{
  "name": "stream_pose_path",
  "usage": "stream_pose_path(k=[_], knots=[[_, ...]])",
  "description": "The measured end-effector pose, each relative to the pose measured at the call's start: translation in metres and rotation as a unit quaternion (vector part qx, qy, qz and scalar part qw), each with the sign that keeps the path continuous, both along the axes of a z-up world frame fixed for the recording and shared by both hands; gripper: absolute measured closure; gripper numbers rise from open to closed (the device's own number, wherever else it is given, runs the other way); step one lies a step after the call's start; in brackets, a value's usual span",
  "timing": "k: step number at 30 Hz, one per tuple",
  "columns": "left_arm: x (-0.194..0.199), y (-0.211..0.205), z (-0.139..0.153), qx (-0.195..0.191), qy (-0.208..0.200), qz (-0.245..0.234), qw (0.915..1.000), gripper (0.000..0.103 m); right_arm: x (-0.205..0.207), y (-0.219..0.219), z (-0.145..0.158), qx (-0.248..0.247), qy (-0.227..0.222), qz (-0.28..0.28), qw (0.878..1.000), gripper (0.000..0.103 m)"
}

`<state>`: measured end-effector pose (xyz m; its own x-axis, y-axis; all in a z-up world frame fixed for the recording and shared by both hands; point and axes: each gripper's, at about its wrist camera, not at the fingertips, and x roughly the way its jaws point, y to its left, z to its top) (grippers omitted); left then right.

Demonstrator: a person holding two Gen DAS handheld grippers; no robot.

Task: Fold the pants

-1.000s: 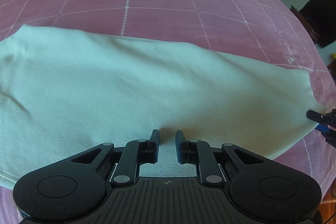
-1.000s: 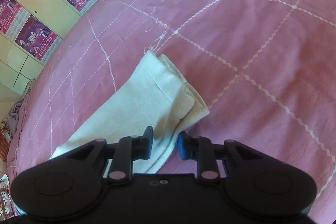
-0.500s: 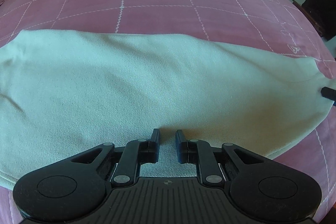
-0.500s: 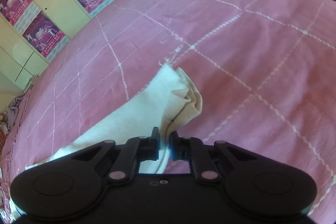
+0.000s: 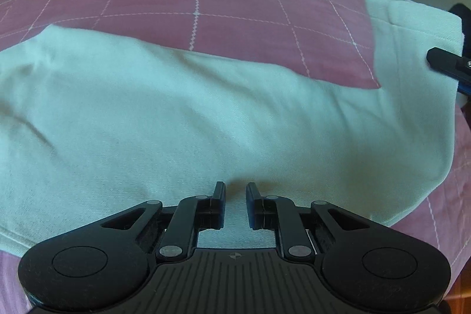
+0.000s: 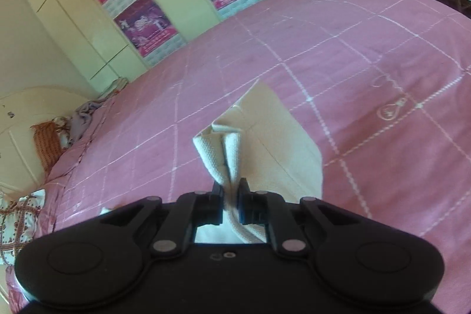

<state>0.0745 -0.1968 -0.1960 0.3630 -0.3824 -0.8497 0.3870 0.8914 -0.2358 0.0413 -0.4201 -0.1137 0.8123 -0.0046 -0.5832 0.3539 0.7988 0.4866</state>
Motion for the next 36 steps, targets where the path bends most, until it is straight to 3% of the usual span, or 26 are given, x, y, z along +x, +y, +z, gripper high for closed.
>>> stream_pose_path(k=[7, 10, 13, 16, 18, 20, 22, 24, 26, 28, 31, 35, 36], knots=[[0.02, 0.108, 0.015, -0.036, 0.015, 0.108, 0.9934, 0.088, 0.037, 0.084, 0.003, 0.02, -0.013, 0.117, 0.993, 0.094], [0.027, 0.138, 0.017, -0.042, 0.024, 0.135, 0.9896, 0.088, 0.053, 0.12, -0.024, 0.043, 0.02, 0.151, 0.987, 0.087], [0.032, 0.151, 0.014, -0.056, 0.046, 0.149, 0.9861, 0.088, 0.061, 0.147, -0.06, 0.037, 0.089, 0.166, 0.981, 0.08], [0.033, 0.149, 0.009, -0.074, 0.065, 0.145, 0.9845, 0.088, 0.055, 0.155, -0.077, 0.033, 0.127, 0.16, 0.978, 0.076], [0.033, 0.14, 0.005, -0.082, 0.076, 0.134, 0.9847, 0.087, 0.05, 0.152, -0.07, 0.047, 0.121, 0.163, 0.978, 0.061], [0.033, 0.127, 0.003, -0.097, 0.087, 0.127, 0.9834, 0.087, 0.042, 0.148, -0.057, 0.039, 0.11, 0.168, 0.979, 0.027], [0.032, 0.118, 0.0, -0.104, 0.091, 0.128, 0.9822, 0.086, 0.033, 0.142, -0.041, 0.009, 0.089, 0.171, 0.981, 0.028], [0.03, 0.109, -0.003, -0.102, 0.102, 0.123, 0.9818, 0.078, 0.025, 0.132, -0.033, -0.03, 0.091, 0.162, 0.982, 0.028], [0.028, 0.102, -0.006, -0.108, 0.107, 0.125, 0.9804, 0.05, 0.022, 0.123, -0.034, -0.062, 0.108, 0.144, 0.982, 0.028], [0.026, 0.096, -0.007, -0.112, 0.104, 0.128, 0.9799, 0.04, 0.018, 0.113, -0.04, -0.094, 0.134, 0.115, 0.98, 0.027], [0.027, 0.088, -0.013, -0.112, 0.112, 0.127, 0.9791, 0.039, 0.015, 0.111, -0.053, -0.128, 0.16, 0.101, 0.974, 0.023], [0.024, 0.088, -0.012, -0.134, 0.118, 0.134, 0.9747, 0.039, 0.022, 0.123, -0.074, -0.142, 0.184, 0.122, 0.965, 0.0], [0.023, 0.091, -0.011, -0.148, 0.123, 0.139, 0.9714, 0.039, 0.024, 0.127, -0.076, -0.148, 0.189, 0.126, 0.963, 0.0]])
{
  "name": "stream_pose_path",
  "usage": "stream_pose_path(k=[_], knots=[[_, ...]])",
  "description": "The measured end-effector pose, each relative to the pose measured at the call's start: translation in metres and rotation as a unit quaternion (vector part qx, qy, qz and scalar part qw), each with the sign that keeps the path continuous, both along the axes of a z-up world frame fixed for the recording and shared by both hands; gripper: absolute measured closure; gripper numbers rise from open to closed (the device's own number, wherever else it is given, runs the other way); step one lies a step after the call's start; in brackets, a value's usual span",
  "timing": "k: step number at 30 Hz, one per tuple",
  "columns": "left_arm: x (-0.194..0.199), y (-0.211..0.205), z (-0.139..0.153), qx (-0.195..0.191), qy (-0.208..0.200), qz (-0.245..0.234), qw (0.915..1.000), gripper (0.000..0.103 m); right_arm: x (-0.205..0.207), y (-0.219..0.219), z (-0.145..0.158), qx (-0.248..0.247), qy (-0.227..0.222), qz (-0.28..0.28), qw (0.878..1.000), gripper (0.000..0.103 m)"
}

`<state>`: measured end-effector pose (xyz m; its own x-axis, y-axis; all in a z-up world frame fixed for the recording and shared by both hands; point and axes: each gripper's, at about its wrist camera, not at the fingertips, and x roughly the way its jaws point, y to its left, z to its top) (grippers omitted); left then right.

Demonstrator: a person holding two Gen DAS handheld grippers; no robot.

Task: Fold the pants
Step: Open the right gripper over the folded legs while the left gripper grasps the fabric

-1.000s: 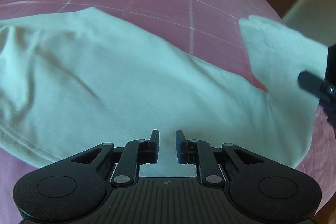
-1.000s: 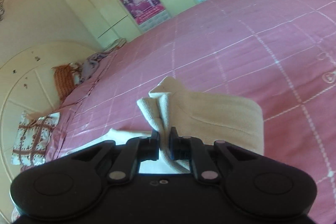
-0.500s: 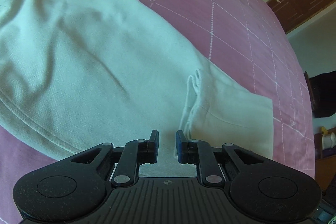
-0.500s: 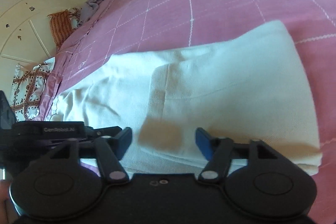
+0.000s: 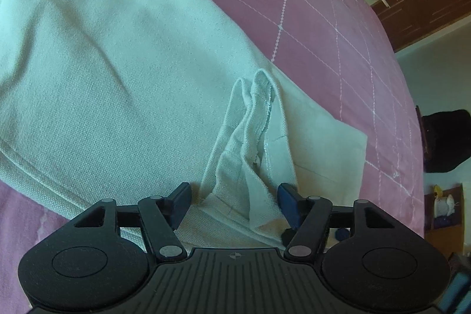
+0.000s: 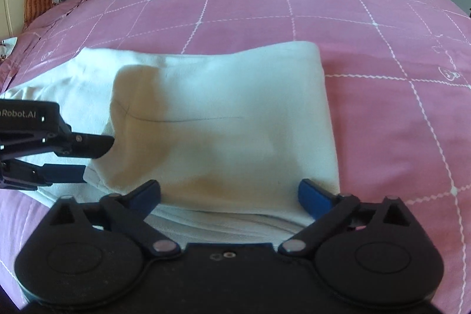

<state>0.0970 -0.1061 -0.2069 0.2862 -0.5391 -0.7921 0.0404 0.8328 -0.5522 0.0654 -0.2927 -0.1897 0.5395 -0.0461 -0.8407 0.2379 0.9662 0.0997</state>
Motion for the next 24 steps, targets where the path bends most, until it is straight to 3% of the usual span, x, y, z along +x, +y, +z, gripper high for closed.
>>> stream_pose_path(k=[3, 6, 8, 12, 14, 15, 16, 19, 21, 24], knots=[[-0.006, 0.008, 0.012, -0.016, -0.019, 0.014, 0.9996, 0.039, 0.006, 0.014, -0.004, -0.04, 0.02, 0.016, 0.999, 0.0], [-0.005, 0.008, 0.02, -0.017, -0.037, 0.015, 0.9991, 0.039, 0.005, 0.01, -0.004, -0.03, 0.018, 0.018, 0.999, 0.0], [-0.001, 0.004, 0.016, -0.01, -0.027, 0.006, 0.9996, 0.039, 0.003, 0.005, -0.001, -0.017, 0.011, 0.027, 0.999, 0.002], [0.003, -0.002, -0.006, -0.014, 0.005, 0.012, 0.9998, 0.039, -0.018, -0.012, 0.016, 0.021, -0.036, -0.027, 0.999, 0.022], [0.0, -0.008, -0.01, -0.013, -0.004, 0.015, 0.9998, 0.04, -0.026, -0.017, 0.022, 0.021, -0.048, -0.037, 0.998, 0.038], [-0.001, -0.009, -0.011, -0.014, -0.006, 0.019, 0.9997, 0.047, -0.029, -0.019, 0.023, 0.015, -0.052, -0.042, 0.998, 0.038], [0.0, -0.01, -0.015, -0.013, -0.002, 0.024, 0.9996, 0.071, -0.032, -0.022, 0.025, 0.011, -0.06, -0.046, 0.997, 0.042], [-0.003, -0.009, -0.02, -0.023, 0.003, 0.044, 0.9988, 0.075, -0.04, -0.029, 0.026, 0.006, -0.072, -0.061, 0.996, 0.046], [-0.007, -0.015, -0.007, -0.013, -0.029, 0.033, 0.9989, 0.079, -0.044, -0.034, 0.027, 0.012, -0.082, -0.076, 0.994, 0.047], [-0.008, -0.005, 0.031, -0.043, -0.082, 0.043, 0.9948, 0.08, -0.049, -0.039, 0.037, 0.007, -0.107, -0.087, 0.99, 0.05]])
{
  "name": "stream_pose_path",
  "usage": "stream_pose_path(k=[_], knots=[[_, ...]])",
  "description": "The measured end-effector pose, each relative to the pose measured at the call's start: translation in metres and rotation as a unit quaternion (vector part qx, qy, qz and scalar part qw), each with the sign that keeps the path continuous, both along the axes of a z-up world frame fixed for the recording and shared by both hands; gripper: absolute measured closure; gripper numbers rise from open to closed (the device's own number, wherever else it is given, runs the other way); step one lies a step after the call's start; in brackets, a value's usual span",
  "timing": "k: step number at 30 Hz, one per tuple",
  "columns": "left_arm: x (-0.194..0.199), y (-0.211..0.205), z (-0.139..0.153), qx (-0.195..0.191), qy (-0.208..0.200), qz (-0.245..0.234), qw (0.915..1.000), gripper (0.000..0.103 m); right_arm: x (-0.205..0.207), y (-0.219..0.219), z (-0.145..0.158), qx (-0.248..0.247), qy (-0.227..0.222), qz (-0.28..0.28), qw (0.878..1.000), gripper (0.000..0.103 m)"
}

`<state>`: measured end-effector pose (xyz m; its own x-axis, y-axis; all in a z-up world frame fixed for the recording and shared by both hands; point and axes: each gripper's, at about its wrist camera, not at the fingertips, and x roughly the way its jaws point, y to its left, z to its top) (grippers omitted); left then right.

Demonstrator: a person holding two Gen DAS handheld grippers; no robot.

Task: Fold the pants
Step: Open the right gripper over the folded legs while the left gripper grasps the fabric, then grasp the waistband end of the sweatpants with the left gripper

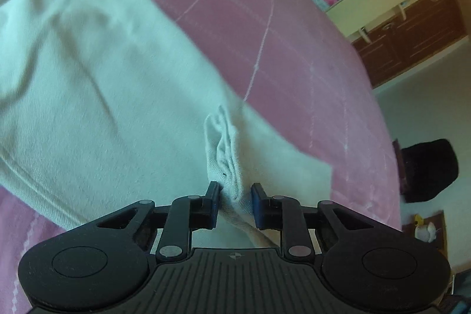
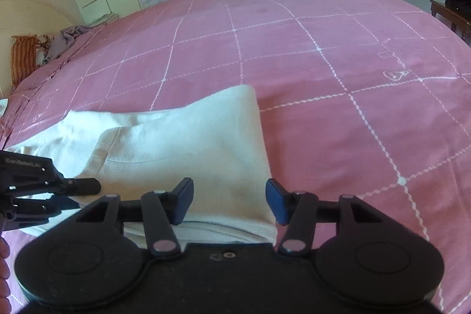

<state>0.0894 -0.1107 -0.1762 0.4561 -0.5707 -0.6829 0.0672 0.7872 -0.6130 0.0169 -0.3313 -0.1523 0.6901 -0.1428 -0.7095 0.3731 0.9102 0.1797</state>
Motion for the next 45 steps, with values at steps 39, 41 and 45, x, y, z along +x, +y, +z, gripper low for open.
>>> stream_pose_path(k=[39, 41, 45], knots=[[-0.001, 0.21, 0.002, 0.134, 0.014, 0.125, 0.983, 0.049, 0.058, 0.104, -0.015, -0.006, 0.065, 0.122, 0.99, 0.044], [0.002, 0.232, 0.0, 0.126, 0.021, 0.151, 0.9802, 0.049, 0.061, 0.11, -0.013, 0.005, 0.058, 0.121, 0.991, 0.045], [0.01, 0.264, -0.014, 0.11, 0.043, 0.185, 0.9756, 0.049, 0.069, 0.12, -0.012, 0.022, 0.054, 0.122, 0.991, 0.046]])
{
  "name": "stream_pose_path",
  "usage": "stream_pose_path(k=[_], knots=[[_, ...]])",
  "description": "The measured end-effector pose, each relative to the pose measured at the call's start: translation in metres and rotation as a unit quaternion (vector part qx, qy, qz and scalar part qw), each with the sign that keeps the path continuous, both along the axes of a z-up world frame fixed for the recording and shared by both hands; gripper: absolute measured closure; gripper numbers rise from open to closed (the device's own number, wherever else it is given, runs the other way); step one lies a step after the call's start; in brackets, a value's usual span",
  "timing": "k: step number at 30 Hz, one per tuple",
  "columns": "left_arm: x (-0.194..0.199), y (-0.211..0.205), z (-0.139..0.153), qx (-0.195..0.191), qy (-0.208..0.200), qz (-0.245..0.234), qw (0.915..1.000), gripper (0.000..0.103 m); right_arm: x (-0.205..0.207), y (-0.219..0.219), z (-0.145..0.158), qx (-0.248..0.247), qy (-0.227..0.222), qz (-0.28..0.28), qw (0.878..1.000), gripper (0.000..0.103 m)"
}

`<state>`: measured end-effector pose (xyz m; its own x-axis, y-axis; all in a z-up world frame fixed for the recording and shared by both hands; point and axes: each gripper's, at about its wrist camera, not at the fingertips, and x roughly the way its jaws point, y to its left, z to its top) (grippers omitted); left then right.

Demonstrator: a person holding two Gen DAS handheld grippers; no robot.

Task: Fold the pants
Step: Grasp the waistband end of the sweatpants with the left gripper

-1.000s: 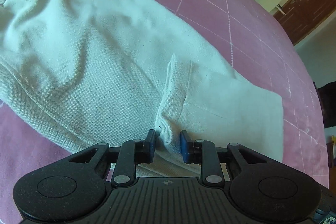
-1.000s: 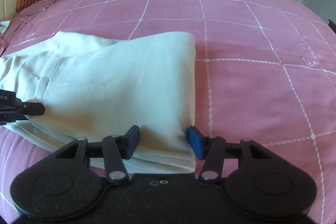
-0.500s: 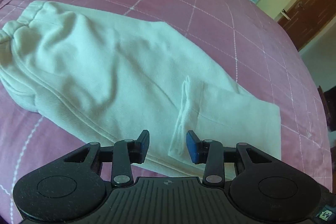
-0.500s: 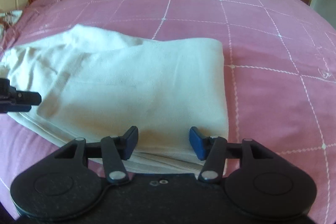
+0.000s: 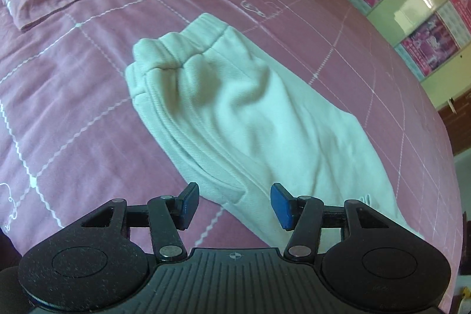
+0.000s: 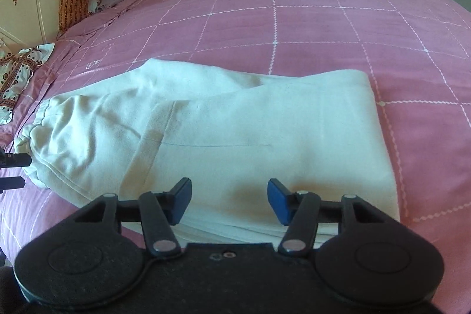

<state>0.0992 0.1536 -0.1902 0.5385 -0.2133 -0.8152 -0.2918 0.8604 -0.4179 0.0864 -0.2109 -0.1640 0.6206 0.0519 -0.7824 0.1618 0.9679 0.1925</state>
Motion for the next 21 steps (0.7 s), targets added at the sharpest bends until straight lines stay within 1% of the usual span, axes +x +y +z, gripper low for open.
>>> stream_pose_path(k=[2, 6, 8, 11, 13, 16, 18, 21], knots=[[0.004, 0.011, -0.009, -0.014, 0.008, 0.015, 0.9998, 0.049, 0.004, 0.006, -0.002, -0.003, 0.005, 0.003, 1.0, 0.045], [0.01, 0.027, -0.028, -0.041, 0.025, 0.049, 0.9977, 0.049, 0.008, 0.01, -0.015, -0.002, 0.031, 0.001, 1.0, 0.043], [0.011, 0.031, -0.035, -0.05, 0.027, 0.058, 0.9967, 0.049, 0.006, 0.012, -0.017, -0.009, 0.031, 0.004, 0.999, 0.042], [0.016, 0.033, -0.041, -0.065, 0.025, 0.064, 0.9955, 0.049, 0.007, 0.016, -0.018, -0.019, 0.033, 0.012, 0.999, 0.04], [0.02, 0.033, -0.045, -0.071, 0.021, 0.064, 0.9952, 0.049, 0.008, 0.017, -0.017, -0.023, 0.034, 0.009, 0.999, 0.04], [0.032, 0.035, -0.055, -0.082, 0.03, 0.062, 0.9942, 0.049, 0.008, 0.016, -0.013, -0.02, 0.023, -0.007, 1.0, 0.04], [0.04, 0.036, -0.061, -0.094, 0.037, 0.062, 0.9929, 0.049, 0.007, 0.013, -0.013, -0.017, 0.015, -0.032, 0.999, 0.039], [0.051, 0.036, -0.064, -0.098, 0.04, 0.057, 0.9928, 0.049, 0.006, 0.013, -0.018, -0.009, 0.027, -0.048, 0.998, 0.038]])
